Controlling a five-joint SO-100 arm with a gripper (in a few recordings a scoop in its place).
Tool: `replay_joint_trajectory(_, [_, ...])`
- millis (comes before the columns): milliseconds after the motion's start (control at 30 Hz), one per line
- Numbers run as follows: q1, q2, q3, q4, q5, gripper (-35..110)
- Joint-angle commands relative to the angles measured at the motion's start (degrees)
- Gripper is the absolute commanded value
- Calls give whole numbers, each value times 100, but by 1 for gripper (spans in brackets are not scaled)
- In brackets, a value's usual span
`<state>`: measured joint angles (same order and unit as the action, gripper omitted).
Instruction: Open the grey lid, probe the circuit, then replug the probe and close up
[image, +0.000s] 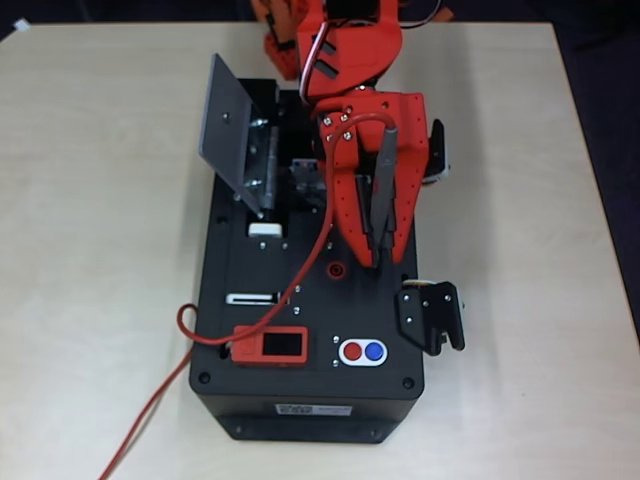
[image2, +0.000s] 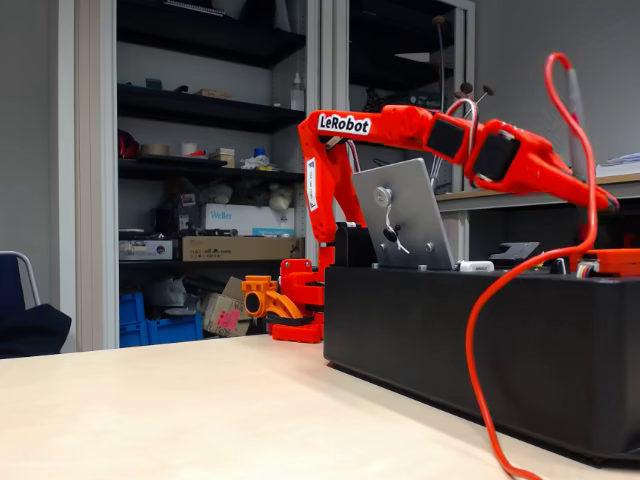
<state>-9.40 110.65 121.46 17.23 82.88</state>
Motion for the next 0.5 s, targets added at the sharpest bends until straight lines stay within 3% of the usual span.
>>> replay_joint_trajectory(0, [18,202,26,-62,53,0])
replay_joint_trajectory(467, [53,158,220,-308,79,0])
